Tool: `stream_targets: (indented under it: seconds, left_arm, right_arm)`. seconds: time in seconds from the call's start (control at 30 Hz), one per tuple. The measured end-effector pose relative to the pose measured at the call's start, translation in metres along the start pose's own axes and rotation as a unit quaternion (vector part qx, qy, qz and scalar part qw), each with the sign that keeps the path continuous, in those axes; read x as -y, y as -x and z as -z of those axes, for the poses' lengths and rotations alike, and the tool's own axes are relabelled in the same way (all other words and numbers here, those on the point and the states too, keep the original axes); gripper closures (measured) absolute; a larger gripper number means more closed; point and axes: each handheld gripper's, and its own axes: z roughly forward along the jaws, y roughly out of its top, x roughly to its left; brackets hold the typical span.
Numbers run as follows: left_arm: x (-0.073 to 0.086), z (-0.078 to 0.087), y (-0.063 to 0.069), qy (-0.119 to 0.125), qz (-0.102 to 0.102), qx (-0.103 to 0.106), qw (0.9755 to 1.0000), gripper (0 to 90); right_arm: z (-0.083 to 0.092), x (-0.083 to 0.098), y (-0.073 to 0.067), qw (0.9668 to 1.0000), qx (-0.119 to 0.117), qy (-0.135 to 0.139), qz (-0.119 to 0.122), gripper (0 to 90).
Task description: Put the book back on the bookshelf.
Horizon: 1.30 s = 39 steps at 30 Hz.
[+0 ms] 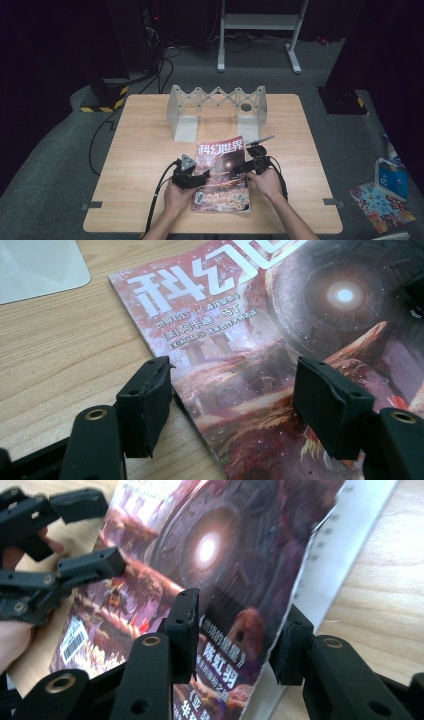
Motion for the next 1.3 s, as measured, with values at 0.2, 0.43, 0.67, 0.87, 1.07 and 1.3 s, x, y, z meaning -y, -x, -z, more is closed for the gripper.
stream_targets:
  seconds: [0.2,0.43,0.67,0.87,1.07,1.3]
  left_arm:
    - [0.000,0.000,0.000,-0.001,0.003,0.002,1.0000,31.8]
    - [0.000,0.000,0.001,0.001,-0.001,-0.003,1.0000,31.9]
    - [0.000,0.000,-0.001,0.000,0.002,0.004,1.0000,31.2]
    - [-0.002,0.001,-0.002,-0.008,0.001,0.008,0.9999,31.0]
    - [-0.003,0.002,-0.002,-0.019,0.007,0.014,0.9997,28.4]
    - [-0.006,0.003,-0.006,-0.025,0.030,0.037,0.9985,24.1]
  right_arm:
    - [-0.004,-0.003,0.003,1.0000,-0.004,0.007,-0.003,60.3]
    - [-0.012,-0.003,-0.007,0.9984,0.036,0.013,0.042,61.6]
    - [-0.010,0.001,-0.012,0.9950,0.041,0.030,0.087,78.5]
    - [-0.009,0.001,-0.009,0.9948,0.028,0.032,0.093,84.6]
    - [-0.002,0.006,-0.013,0.9911,0.015,0.063,0.116,87.2]
    - [0.003,0.010,-0.015,0.9856,0.006,0.088,0.145,87.4]
